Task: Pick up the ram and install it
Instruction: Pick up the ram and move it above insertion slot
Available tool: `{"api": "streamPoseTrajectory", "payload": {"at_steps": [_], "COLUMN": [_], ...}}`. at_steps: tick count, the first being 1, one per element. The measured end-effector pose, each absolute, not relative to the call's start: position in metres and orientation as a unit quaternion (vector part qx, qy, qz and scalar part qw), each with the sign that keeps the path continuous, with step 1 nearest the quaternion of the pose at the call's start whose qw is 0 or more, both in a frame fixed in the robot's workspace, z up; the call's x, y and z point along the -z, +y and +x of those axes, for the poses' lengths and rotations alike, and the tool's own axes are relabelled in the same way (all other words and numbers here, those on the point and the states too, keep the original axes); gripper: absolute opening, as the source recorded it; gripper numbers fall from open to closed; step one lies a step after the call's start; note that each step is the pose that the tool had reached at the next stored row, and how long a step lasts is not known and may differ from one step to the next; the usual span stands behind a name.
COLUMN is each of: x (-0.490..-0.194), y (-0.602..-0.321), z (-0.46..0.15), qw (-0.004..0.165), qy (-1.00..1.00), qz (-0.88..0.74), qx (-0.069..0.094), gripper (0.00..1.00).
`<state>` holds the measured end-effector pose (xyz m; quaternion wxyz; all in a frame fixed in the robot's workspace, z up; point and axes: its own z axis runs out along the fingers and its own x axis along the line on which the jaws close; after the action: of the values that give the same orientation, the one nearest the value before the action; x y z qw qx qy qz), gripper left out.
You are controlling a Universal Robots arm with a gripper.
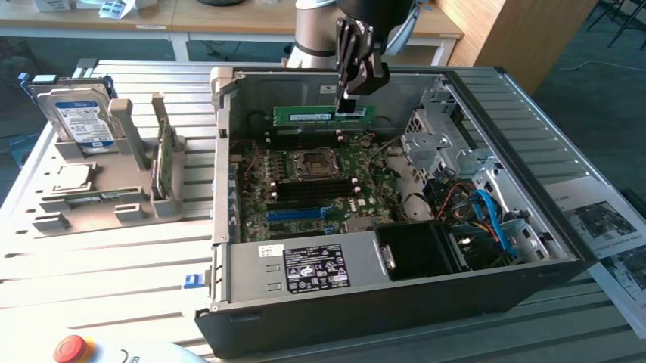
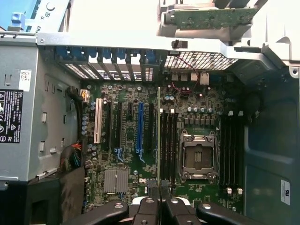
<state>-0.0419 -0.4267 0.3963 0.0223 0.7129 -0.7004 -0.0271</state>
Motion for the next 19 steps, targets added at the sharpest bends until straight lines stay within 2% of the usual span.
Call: {"api": "streamPoseTrajectory", "payload": {"at_steps": [19], "x": [-0.386], "y": [-0.427], "z": [-0.042], "qw": [0.022], "qy": [-0.7], "qz": [0.713], "qx": [0.027], "gripper": [0.12]}}
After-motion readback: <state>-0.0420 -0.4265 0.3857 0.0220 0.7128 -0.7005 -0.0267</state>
